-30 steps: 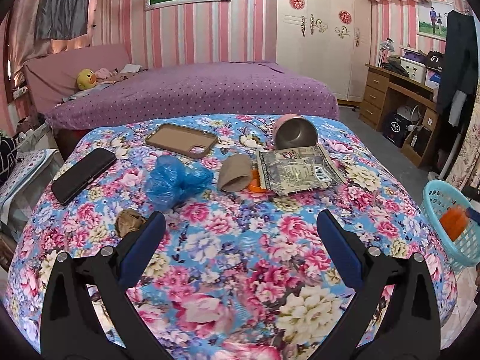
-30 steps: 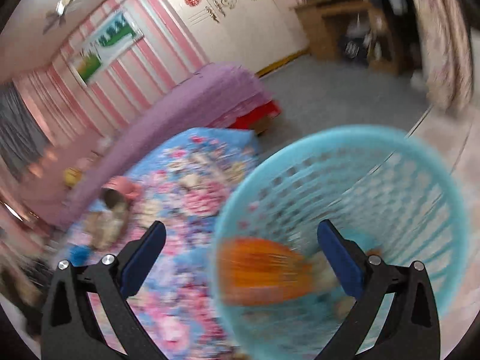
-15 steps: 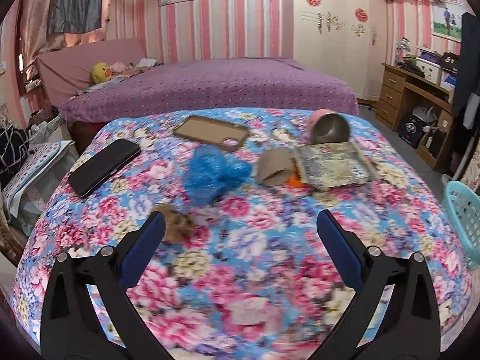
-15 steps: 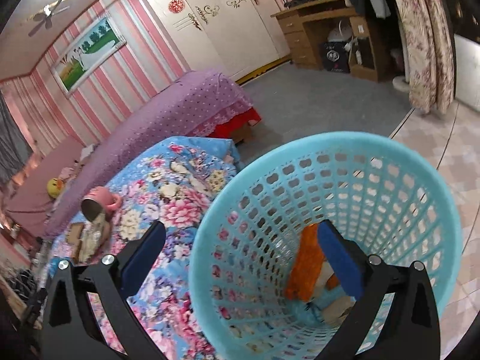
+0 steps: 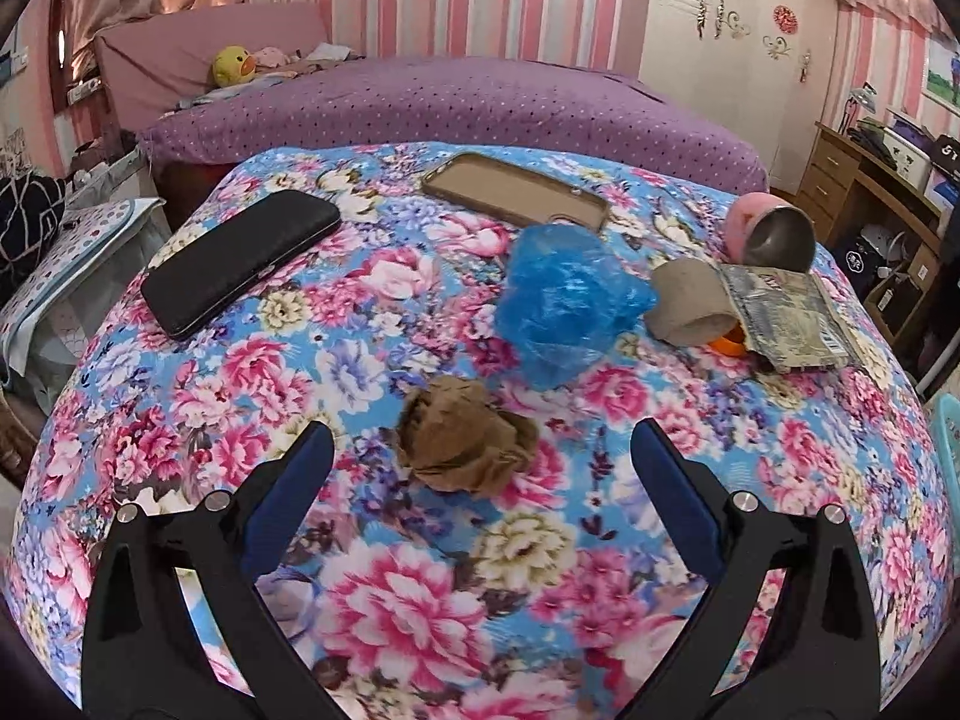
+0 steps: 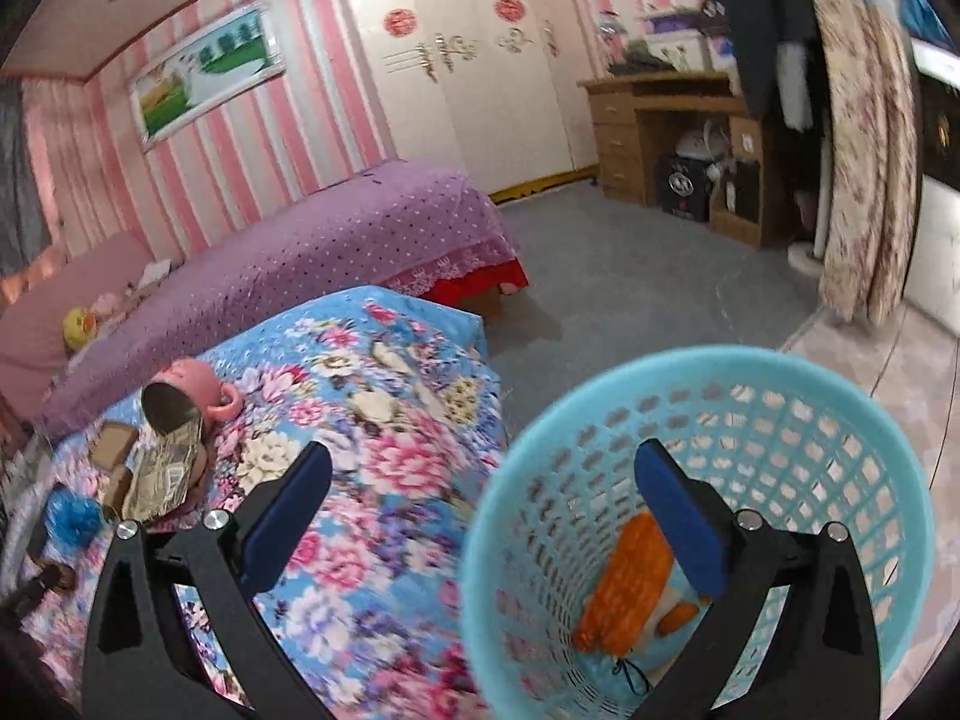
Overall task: Collect trash
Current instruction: 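Move both tools back over the bed toward the crumpled brown paper, then grasp the brown paper with the left gripper while the right gripper grasps the printed wrapper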
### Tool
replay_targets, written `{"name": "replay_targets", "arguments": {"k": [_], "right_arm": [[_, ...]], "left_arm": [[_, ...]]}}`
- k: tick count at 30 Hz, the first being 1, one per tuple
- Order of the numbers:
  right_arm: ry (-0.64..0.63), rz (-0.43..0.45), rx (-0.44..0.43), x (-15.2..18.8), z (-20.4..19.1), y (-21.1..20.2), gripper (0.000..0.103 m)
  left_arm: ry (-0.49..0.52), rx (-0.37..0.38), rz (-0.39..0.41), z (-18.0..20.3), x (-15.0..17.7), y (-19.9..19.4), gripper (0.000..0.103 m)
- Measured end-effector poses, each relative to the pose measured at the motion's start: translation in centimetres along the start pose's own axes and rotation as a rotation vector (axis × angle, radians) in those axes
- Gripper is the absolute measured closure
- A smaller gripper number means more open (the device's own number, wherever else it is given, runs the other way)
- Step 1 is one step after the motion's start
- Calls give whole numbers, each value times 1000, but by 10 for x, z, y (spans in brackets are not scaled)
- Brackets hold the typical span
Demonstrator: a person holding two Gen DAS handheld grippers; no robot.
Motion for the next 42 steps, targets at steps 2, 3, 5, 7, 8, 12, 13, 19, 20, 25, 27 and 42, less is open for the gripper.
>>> {"name": "replay_targets", "arguments": {"k": [2, 3, 5, 7, 8, 12, 13, 19, 20, 25, 27, 42], "right_arm": [[-45, 10, -5, 0, -18, 2, 4], [-76, 20, -8, -1, -31, 2, 4], [-121, 28, -9, 1, -48, 2, 4], [-193, 38, -32, 5, -71, 0, 4], [-217, 39, -40, 7, -78, 0, 4], [-330, 20, -92, 19, -109, -2, 4], [-355, 23, -100, 22, -117, -3, 4], [-463, 10, -145, 35, -170, 2, 4], [-482, 1, -149, 38, -178, 5, 4], [-515, -89, -176, 44, -210, 40, 5], [-483, -121, -187, 39, -212, 53, 6], [-445, -241, -309, 38, -227, 86, 71]], "left_arm": [[-4, 17, -32, -2, 2, 4, 11], [3, 10, -43, -3, 3, 6, 13], [11, -5, -47, -7, 4, 9, 18], [-12, 15, -62, -14, 5, 12, 27], [-20, 35, -76, -16, 5, 13, 37], [-11, 59, -87, -15, 8, 15, 56], [1, 61, -79, -13, 7, 13, 57], [1, 52, 12, -7, -5, -5, 59], [0, 43, 33, -8, -7, -9, 59], [0, -23, 90, -17, -14, -17, 59], [-28, -30, 99, -24, -16, -17, 59], [-44, 2, 126, -14, -23, -19, 59]]}}
Point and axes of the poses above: each gripper's, at about its wrist camera, not at the fingertips, and y roughly the way its jaws point, z to its right, x to its underside, the point moved 1 cm from there along y, roughly the way its jaws point, and after that the axes turned 2 degrees about -y, right-handed, at the moved point
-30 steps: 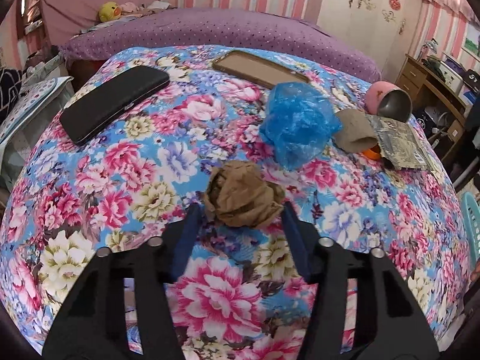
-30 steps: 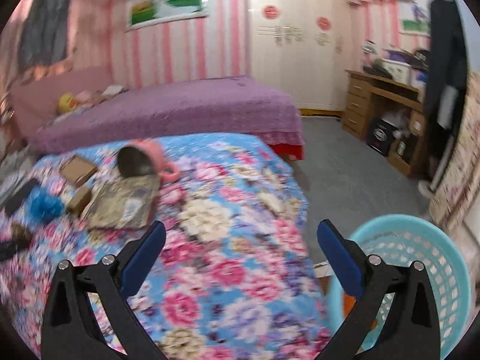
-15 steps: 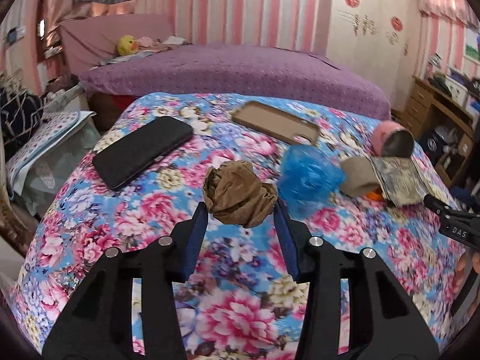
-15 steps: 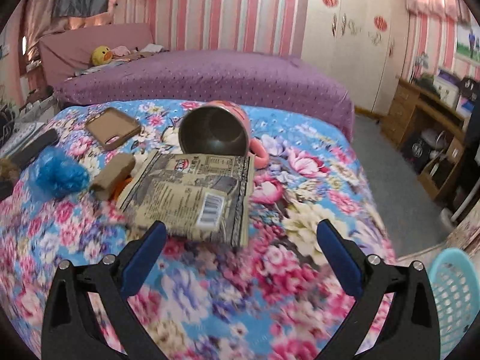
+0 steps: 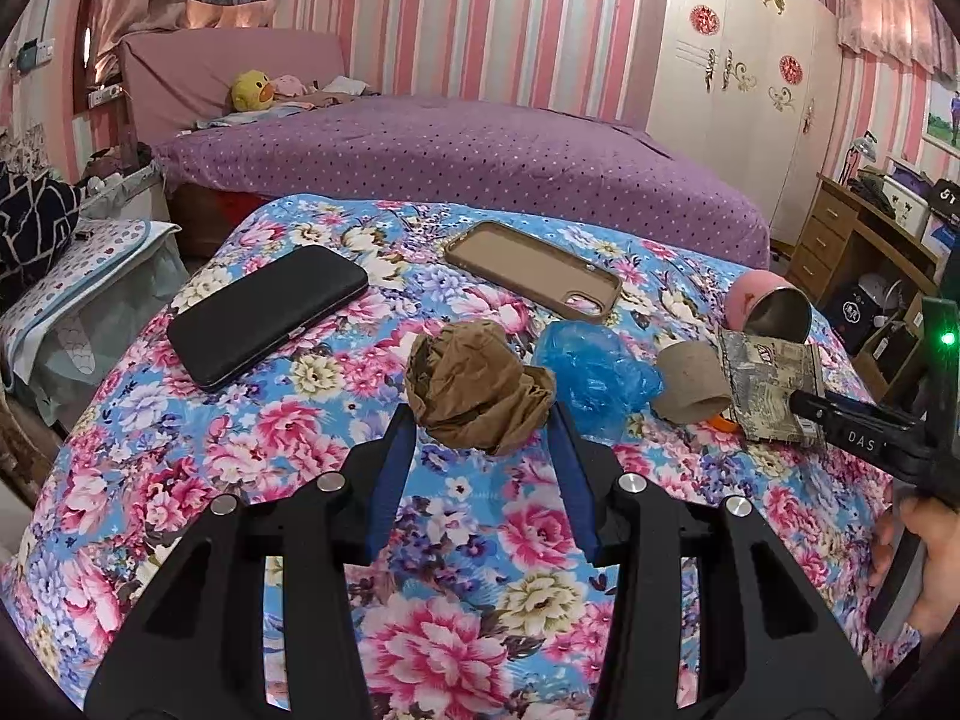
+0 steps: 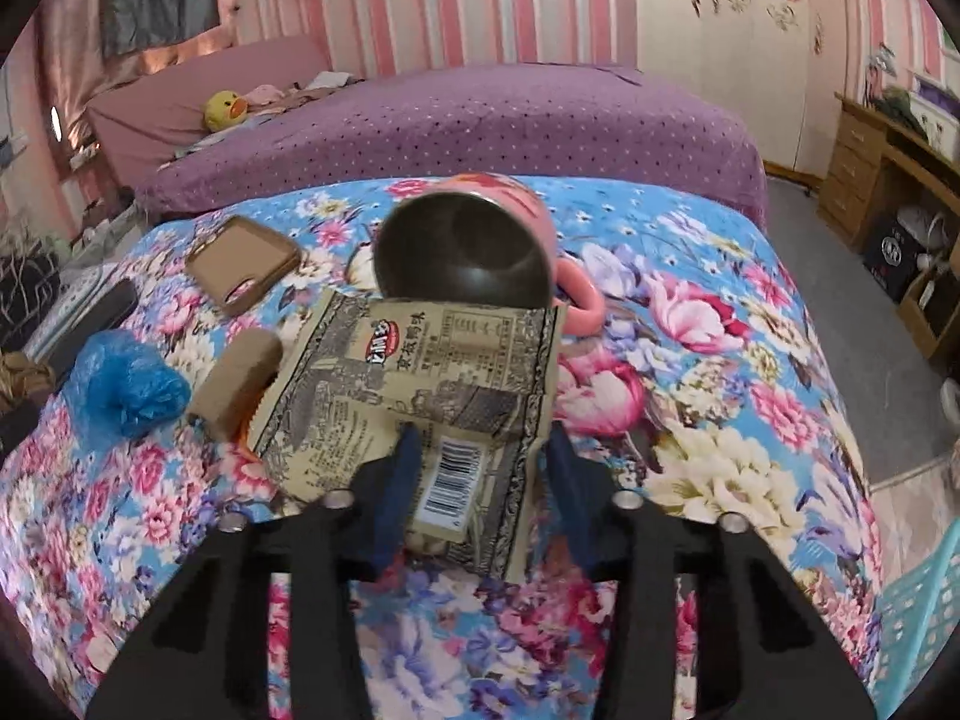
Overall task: Collect trash
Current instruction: 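Grasp the brown paper with the left gripper while the right gripper grasps the printed wrapper, then carry the brown paper and printed wrapper over the blue basket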
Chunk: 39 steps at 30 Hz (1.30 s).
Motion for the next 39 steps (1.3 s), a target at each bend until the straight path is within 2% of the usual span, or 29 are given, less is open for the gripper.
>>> {"name": "replay_targets", "arguments": {"k": [1, 3, 4, 11, 25, 30, 34, 39], "right_arm": [[-8, 8, 0, 1, -2, -2, 84], [-11, 25, 13, 1, -2, -6, 95], [-11, 39, 18, 2, -2, -10, 97], [-36, 107, 33, 10, 1, -45, 98], [54, 140, 17, 73, 36, -126, 99], [87, 127, -4, 91, 50, -123, 99], [110, 137, -29, 91, 54, -120, 99], [131, 145, -47, 91, 56, -114, 99]], "left_arm": [[2, -4, 3, 0, 0, -1, 59], [-6, 0, 6, -1, -1, -3, 59], [-9, 2, 8, -2, -1, -4, 59], [-21, 8, 19, -3, -2, -12, 59], [10, 35, 31, 17, 9, -28, 59], [30, 35, 23, 25, 16, -27, 59], [58, 17, 13, 30, 22, -22, 59], [42, 34, -11, 38, 26, -17, 59]]}}
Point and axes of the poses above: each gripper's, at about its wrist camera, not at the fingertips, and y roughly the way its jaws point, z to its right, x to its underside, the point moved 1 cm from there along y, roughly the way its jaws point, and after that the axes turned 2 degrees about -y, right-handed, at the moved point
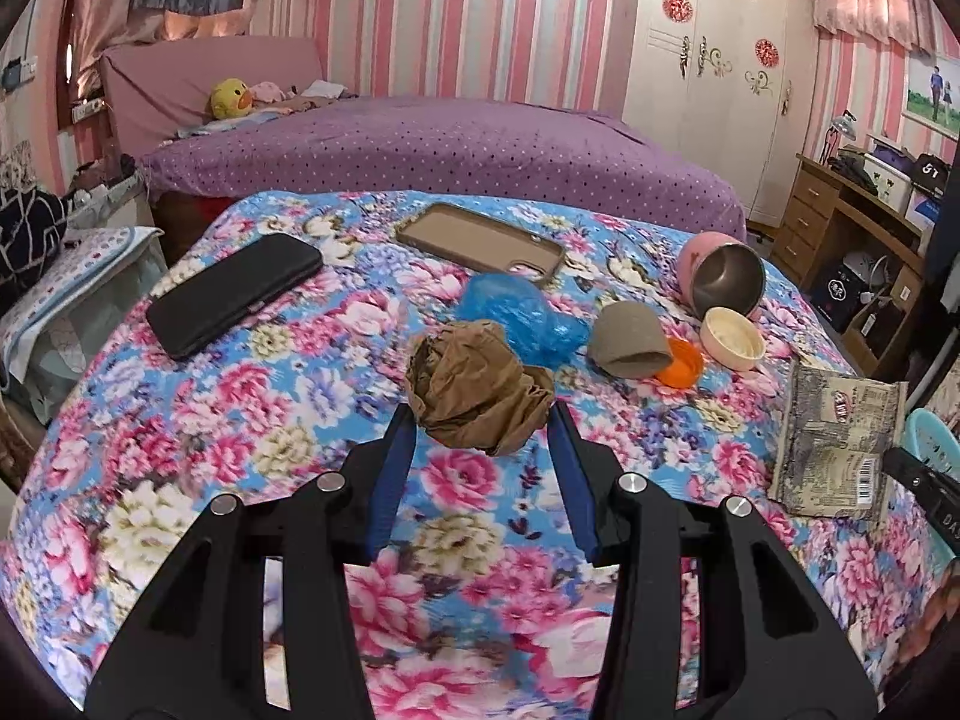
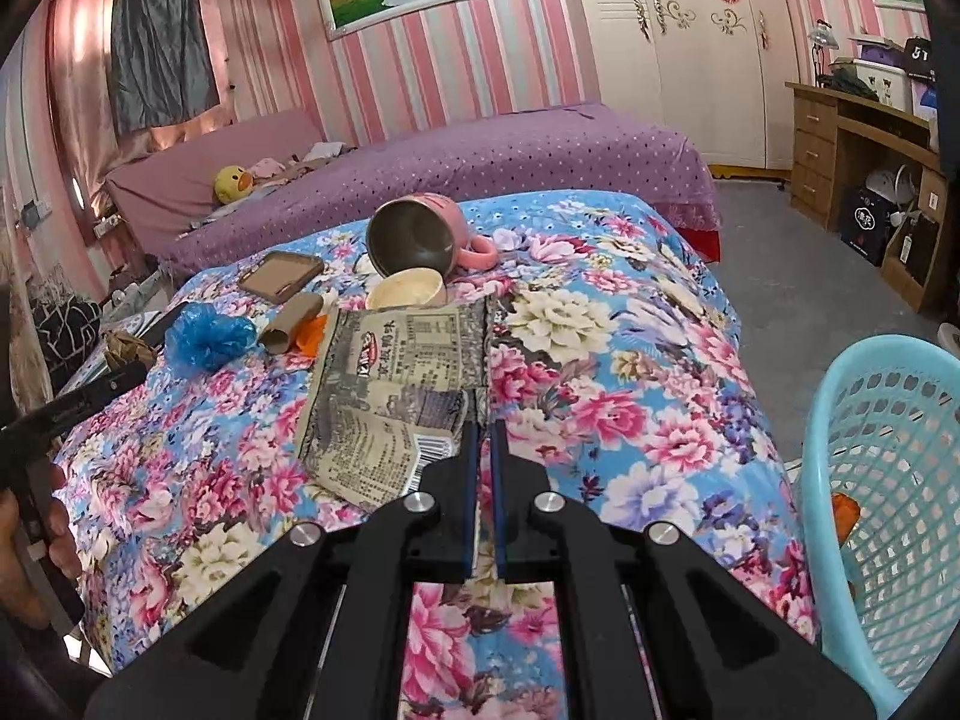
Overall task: Collect trash
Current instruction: 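Carry the brown paper and printed wrapper over the blue basket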
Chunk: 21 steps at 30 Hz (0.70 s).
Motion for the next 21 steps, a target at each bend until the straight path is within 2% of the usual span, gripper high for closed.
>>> {"name": "replay_targets", "arguments": {"k": [10, 16, 21], "right_arm": [[37, 63, -45, -12, 21, -14, 100], [50, 129, -24, -21, 45, -39, 100], [55, 183, 18, -23, 68, -67, 101]], "left_arm": [[62, -3, 21, 36, 7, -4, 59], [70, 23, 56, 69, 0, -17, 59], [132, 32, 77, 103, 1, -26, 59]]}}
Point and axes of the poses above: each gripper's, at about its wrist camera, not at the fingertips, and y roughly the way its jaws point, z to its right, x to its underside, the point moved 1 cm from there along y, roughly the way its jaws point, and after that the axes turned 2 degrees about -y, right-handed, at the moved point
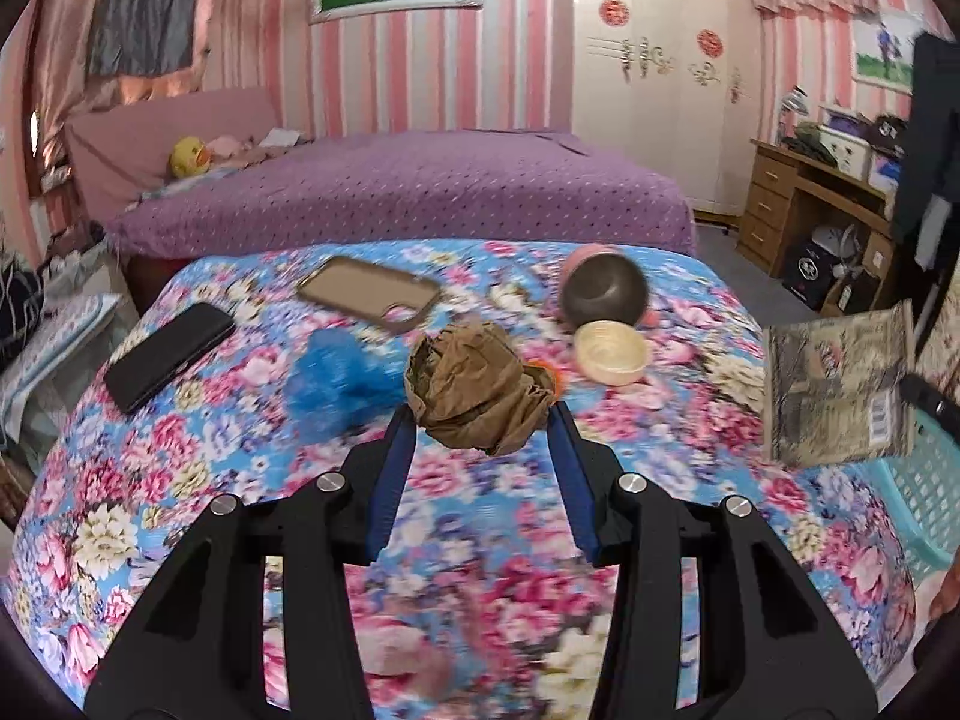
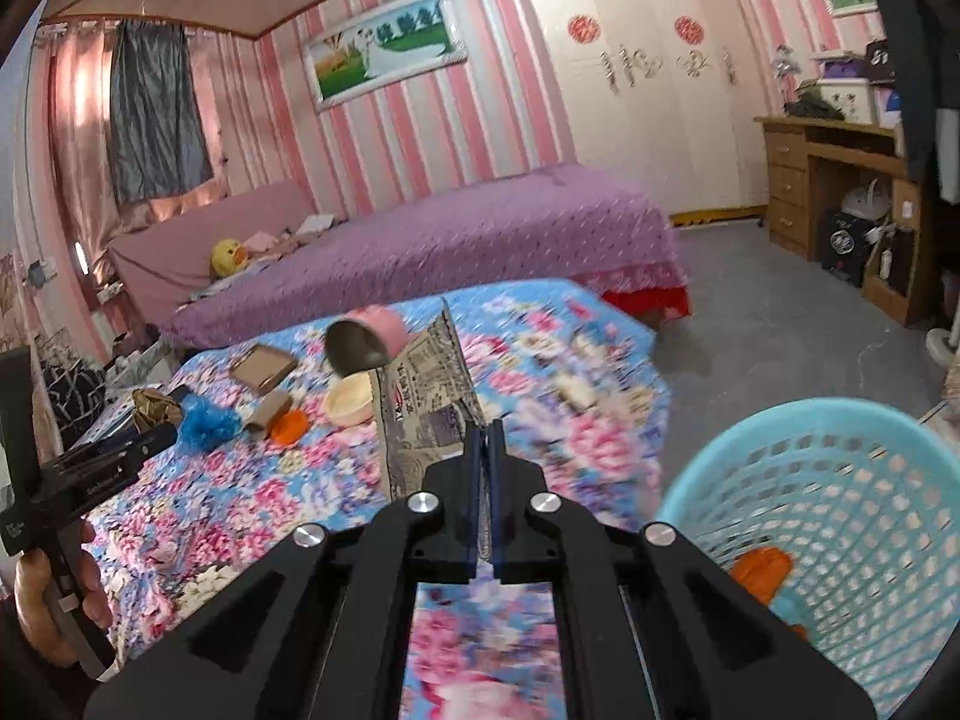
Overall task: Collect trash
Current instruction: 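Carry the brown paper and printed wrapper over the blue basket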
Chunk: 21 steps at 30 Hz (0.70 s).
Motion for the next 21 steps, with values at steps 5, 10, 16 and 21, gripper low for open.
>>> {"name": "replay_targets", "arguments": {"k": [5, 10, 16, 21], "right_arm": [[2, 38, 54, -7, 26, -24, 101], [9, 68, 132, -9, 58, -47, 101], [-17, 60, 256, -4, 94, -68, 101], [-23, 45, 357, 2, 123, -84, 101]], "left_arm": [[17, 55, 11, 42, -3, -8, 59], [62, 113, 26, 91, -2, -17, 59], [86, 202, 25, 149, -2, -25, 59], [126, 263, 26, 194, 4, -31, 59]]}}
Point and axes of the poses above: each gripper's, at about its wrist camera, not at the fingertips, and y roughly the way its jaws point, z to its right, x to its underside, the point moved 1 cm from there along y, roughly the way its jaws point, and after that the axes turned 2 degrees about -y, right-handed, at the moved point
